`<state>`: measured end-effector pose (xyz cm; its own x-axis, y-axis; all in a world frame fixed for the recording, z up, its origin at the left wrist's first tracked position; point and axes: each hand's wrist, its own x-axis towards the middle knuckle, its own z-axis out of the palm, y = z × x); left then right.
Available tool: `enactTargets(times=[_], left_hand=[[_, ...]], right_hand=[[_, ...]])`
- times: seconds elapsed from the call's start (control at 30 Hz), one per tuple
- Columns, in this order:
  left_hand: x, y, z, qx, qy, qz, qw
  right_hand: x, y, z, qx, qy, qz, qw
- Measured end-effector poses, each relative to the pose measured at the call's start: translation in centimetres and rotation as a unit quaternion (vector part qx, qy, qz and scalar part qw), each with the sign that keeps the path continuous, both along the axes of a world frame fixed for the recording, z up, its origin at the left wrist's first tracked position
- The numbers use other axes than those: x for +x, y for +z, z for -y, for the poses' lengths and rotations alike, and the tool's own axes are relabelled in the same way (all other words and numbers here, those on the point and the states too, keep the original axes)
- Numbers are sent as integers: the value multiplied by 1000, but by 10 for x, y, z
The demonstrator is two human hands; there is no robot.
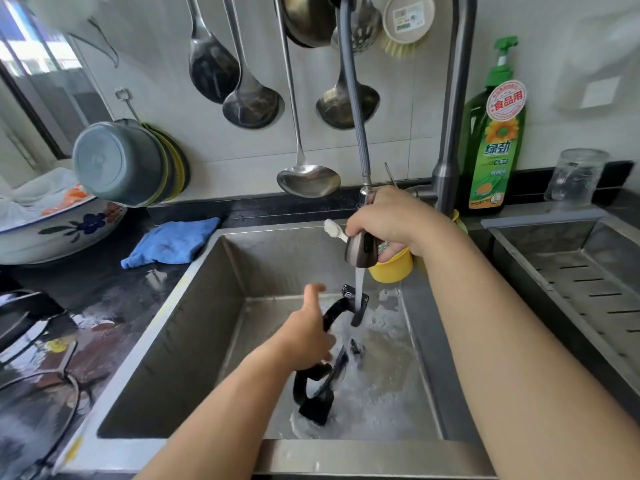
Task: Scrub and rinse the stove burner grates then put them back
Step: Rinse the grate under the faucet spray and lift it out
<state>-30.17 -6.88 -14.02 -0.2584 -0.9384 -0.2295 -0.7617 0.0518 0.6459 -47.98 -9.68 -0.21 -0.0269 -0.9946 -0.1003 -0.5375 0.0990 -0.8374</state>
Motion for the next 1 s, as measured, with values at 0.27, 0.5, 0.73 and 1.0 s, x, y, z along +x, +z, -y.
enactTargets(times=[0.27, 0.5, 0.73, 1.0], left_hand=[[16, 15, 7, 32, 61, -65, 996], [10, 20, 4, 28, 27, -48, 998], [14, 9, 20, 19, 78, -44, 996], [33, 16, 27, -30, 249, -86, 964]], right_hand=[[2, -5, 4, -17, -8, -4, 1000], [17, -14, 9, -57, -24, 7, 998], [4, -3, 5, -16, -26, -29, 999], [3, -7, 6, -5, -7, 49, 999]])
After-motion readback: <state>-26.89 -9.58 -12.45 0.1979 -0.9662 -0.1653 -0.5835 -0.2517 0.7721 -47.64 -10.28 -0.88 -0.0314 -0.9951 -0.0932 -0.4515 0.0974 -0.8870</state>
